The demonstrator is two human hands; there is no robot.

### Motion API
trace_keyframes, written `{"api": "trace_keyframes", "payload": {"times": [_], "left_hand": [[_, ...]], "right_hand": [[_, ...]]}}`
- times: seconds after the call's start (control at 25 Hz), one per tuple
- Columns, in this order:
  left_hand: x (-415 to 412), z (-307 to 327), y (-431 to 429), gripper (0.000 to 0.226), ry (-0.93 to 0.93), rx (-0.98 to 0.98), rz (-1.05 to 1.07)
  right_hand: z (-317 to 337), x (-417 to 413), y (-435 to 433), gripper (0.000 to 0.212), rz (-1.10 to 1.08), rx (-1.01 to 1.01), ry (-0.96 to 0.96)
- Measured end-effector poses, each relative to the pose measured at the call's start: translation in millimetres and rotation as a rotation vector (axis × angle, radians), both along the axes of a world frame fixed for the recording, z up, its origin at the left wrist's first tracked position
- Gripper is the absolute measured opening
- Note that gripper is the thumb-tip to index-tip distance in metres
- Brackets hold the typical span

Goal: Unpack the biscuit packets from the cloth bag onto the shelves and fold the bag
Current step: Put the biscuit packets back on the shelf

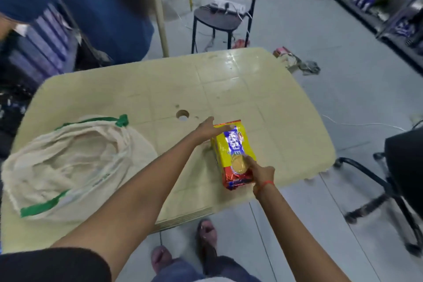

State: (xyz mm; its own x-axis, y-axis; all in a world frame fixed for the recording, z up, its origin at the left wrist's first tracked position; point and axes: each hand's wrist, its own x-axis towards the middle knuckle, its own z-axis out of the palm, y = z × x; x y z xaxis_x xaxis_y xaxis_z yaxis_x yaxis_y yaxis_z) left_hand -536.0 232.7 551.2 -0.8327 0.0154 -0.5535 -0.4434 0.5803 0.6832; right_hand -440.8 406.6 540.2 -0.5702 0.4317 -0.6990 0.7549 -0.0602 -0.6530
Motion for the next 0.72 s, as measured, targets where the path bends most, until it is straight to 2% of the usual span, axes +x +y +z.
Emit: {"api": "trace_keyframes", "payload": {"times": [0.08, 0.16, 0.2, 0.32, 0.4, 0.56, 0.72], "left_hand": [[-1, -15, 5, 0.045, -0.074, 0.085, 0.009], [3, -22, 2, 0.043, -0.133, 0.174, 0.045], [5, -23, 0, 0.047, -0.159, 0.208, 0.054], [10, -26, -13, 0.076, -0.250, 0.244, 0.096], [20, -27, -27, 0.081, -0.311, 0.280, 0.121], [45, -23, -60, 0.076, -0.339, 0.384, 0.204], [72, 5, -115, 0.083, -0.224, 0.480, 0.378]], "right_hand": [[-8, 11, 0, 0.072, -0.101, -0.359, -0.066], [-16, 16, -5, 0.072, -0.157, -0.519, -0.045], [-18, 16, -7, 0.076, -0.190, -0.524, -0.019], [-15, 9, -10, 0.086, -0.297, -0.421, 0.026], [-14, 4, -10, 0.079, -0.308, -0.390, 0.045], [-2, -15, -25, 0.045, -0.134, -0.386, 0.074], [20, -40, -65, 0.041, 0.174, -0.385, 0.137]]}}
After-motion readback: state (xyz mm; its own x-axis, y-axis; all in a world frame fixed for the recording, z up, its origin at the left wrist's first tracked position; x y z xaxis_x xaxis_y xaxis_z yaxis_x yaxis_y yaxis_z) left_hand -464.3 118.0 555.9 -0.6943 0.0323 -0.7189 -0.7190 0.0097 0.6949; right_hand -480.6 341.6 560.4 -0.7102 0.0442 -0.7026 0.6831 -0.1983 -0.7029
